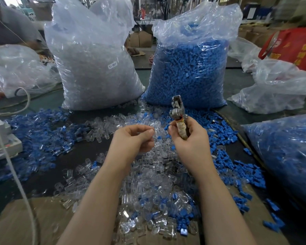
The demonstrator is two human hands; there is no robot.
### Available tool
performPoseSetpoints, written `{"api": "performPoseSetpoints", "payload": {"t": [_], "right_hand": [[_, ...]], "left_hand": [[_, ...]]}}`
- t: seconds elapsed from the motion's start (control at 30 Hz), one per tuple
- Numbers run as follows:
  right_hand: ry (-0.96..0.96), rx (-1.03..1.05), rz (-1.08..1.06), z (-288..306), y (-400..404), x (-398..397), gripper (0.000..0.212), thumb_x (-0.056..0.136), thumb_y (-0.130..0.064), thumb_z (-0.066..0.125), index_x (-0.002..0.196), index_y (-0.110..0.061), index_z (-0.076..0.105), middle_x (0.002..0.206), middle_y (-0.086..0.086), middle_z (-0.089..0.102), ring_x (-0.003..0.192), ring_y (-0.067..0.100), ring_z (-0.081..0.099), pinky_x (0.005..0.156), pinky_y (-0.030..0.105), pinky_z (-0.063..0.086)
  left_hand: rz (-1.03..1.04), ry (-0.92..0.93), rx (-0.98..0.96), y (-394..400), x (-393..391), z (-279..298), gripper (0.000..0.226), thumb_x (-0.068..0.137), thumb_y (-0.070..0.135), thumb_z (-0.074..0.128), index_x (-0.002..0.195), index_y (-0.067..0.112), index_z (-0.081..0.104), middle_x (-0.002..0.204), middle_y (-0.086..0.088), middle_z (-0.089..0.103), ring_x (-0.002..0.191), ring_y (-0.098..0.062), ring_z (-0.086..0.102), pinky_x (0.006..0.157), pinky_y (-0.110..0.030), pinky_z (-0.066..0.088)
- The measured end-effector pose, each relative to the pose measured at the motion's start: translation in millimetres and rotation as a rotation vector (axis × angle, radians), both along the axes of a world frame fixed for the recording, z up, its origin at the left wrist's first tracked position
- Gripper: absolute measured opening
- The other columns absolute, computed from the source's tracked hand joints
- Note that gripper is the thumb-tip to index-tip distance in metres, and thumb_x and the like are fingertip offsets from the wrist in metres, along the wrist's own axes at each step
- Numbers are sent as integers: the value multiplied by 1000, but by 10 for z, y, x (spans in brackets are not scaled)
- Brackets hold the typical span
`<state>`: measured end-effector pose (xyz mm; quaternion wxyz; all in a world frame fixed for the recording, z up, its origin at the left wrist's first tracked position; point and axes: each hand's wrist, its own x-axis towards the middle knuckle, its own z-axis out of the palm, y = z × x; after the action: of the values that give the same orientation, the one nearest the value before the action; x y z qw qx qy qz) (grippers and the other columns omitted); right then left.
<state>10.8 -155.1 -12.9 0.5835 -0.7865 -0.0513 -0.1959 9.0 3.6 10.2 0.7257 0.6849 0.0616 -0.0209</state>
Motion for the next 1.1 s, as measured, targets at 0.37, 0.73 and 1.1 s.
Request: {"api": "performPoseSetpoints", "payload": {"t": [0.37,0.73,1.1], "right_hand": [[1,57,27,31,13,-14,8,92,-18,65,86,-20,60,81,2,67,78,20,64,70,38,53],[-58,0,-29,52,35,-28,12,89,-31,65,87,-20,61,78,-5,66,69,15,61,65,43,52],[-25,5,-56,94,67,-46,24,85,-43,61,88,-19,61,74,-2,65,69,18,61,64,49,52]], "left_hand": [[24,0,-201,-98,-36,49,20,79,0,74,98,4,70,81,-10,76,74,-14,73,62,-19,56],[20,-4,-274,-204,-72,89,8,81,6,74,88,5,72,78,-10,76,71,-14,74,59,-19,56],[135,-257,-41,-333,-125,121,10,79,0,77,79,10,75,75,-6,76,77,-19,75,70,-27,60]]}}
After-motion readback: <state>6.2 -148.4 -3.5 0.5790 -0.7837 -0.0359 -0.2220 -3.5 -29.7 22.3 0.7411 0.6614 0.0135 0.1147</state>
